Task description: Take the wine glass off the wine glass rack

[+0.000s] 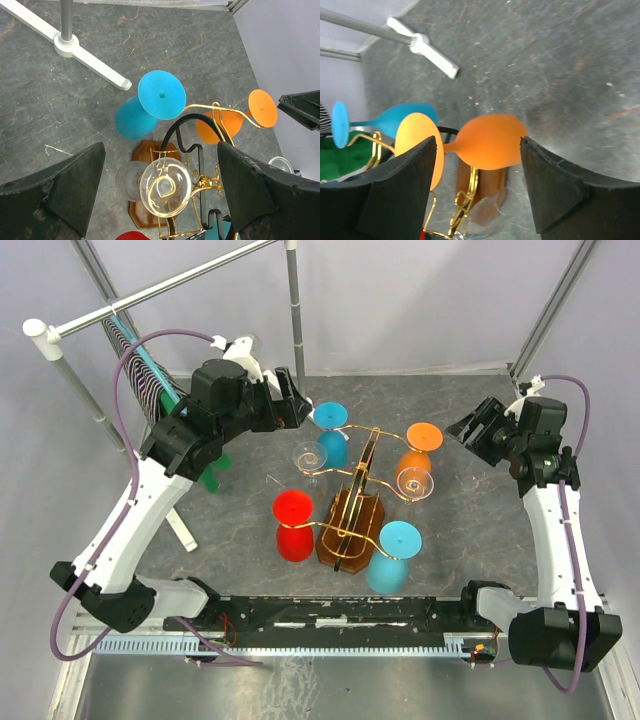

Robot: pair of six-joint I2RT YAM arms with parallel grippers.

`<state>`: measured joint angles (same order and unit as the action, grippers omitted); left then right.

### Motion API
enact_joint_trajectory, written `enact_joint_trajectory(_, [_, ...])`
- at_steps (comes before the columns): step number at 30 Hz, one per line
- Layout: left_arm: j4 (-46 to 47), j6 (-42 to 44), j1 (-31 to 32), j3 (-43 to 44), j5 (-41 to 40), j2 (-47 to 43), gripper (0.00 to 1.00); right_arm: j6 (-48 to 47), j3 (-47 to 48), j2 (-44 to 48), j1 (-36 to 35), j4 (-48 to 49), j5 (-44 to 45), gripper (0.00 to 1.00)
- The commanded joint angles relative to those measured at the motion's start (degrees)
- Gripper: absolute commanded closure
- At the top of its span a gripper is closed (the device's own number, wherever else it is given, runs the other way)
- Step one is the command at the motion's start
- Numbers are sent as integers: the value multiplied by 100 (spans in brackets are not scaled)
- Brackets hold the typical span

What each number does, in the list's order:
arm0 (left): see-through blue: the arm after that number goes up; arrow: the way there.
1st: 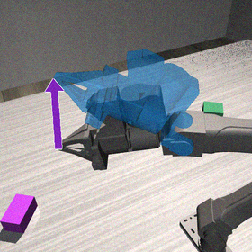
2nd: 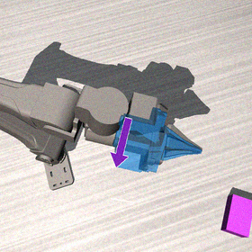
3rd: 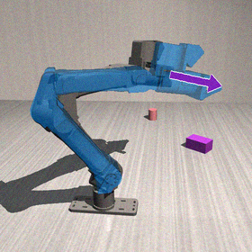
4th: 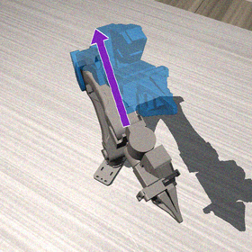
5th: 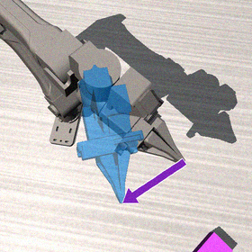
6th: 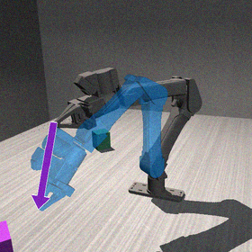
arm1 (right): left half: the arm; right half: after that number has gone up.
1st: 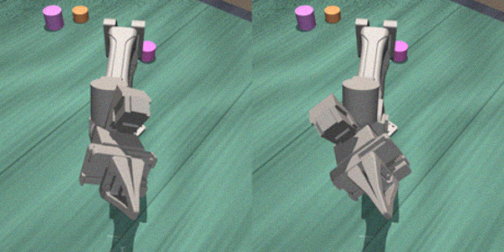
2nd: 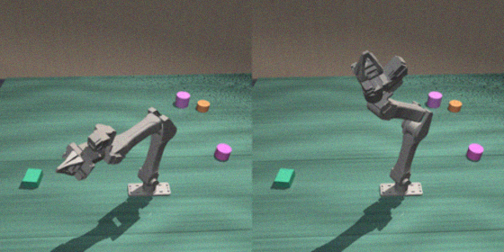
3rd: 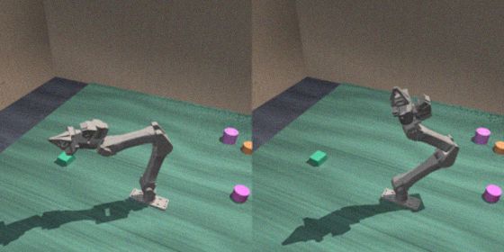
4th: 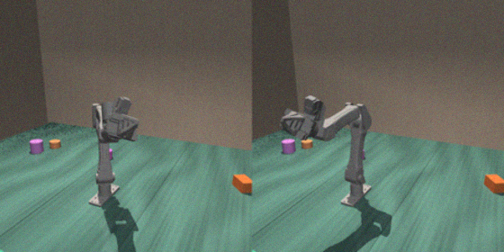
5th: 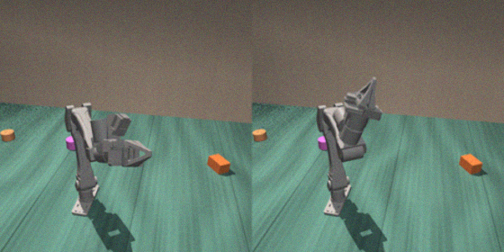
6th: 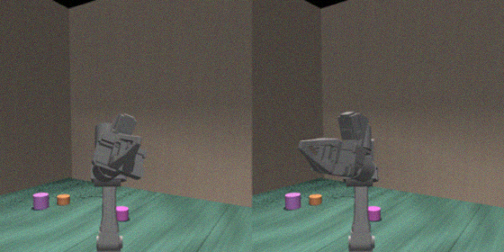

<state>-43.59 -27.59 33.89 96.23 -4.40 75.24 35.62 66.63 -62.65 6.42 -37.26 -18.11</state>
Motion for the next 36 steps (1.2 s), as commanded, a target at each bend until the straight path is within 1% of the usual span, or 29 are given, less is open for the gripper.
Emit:
enact_joint_trajectory(1, [176, -52, 30, -128, -17, -287, 1, 800, -365, 43, 188, 1356, -1194, 28])
enact_joint_trajectory(4, [176, -70, 30, -147, 7, -336, 1, 1131, -658, 0, 269, 1922, -1538, 37])
enact_joint_trajectory(7, [176, -76, 32, -164, 0, -397, 1, 1274, -799, 3, 280, 2167, -1693, 43])
enact_joint_trajectory(13, [171, -105, 30, -155, -9, -457, 1, 1455, -985, -98, 298, 2520, -2152, 66])
enact_joint_trajectory(15, [176, -106, 33, -157, -8, -473, 1, 1525, -1048, -99, 301, 2627, -2256, 67])
enact_joint_trajectory(21, [178, -123, 34, -155, -2, -502, 1, 1423, -1151, -61, 306, 2540, -2368, 67])
enact_joint_trajectory(24, [175, -123, 31, -135, -16, -510, 1, 1432, -1204, -16, 304, 2578, -2457, 71])
enact_joint_trajectory(27, [174, -123, 30, -143, -2, -511, 1, 1433, -1232, 18, 304, 2584, -2574, 72])
enact_joint_trajectory(28, [173, -122, 32, -140, -3, -517, 1, 1428, -1251, 30, 306, 2591, -2609, 73])
enact_joint_trajectory(29, [175, -123, 30, -149, -6, -523, 1, 1425, -1264, 52, 304, 2604, -2624, 77])
enact_joint_trajectory(31, [175, -115, 32, -155, -10, -530, 1, 1428, -1308, 98, 307, 2629, -2628, 90])
enact_joint_trajectory(32, [169, -115, 30, -153, -10, -543, 1, 1423, -1306, 116, 305, 2623, -2611, 98])
enact_joint_trajectory(33, [167, -115, 30, -153, -9, -549, 1, 1428, -1313, 142, 303, 2611, -2579, 99])
enact_joint_trajectory(36, [168, -106, 30, -189, -16, -578, 1, 1433, -1295, 238, 304, 2627, -2450, 99])
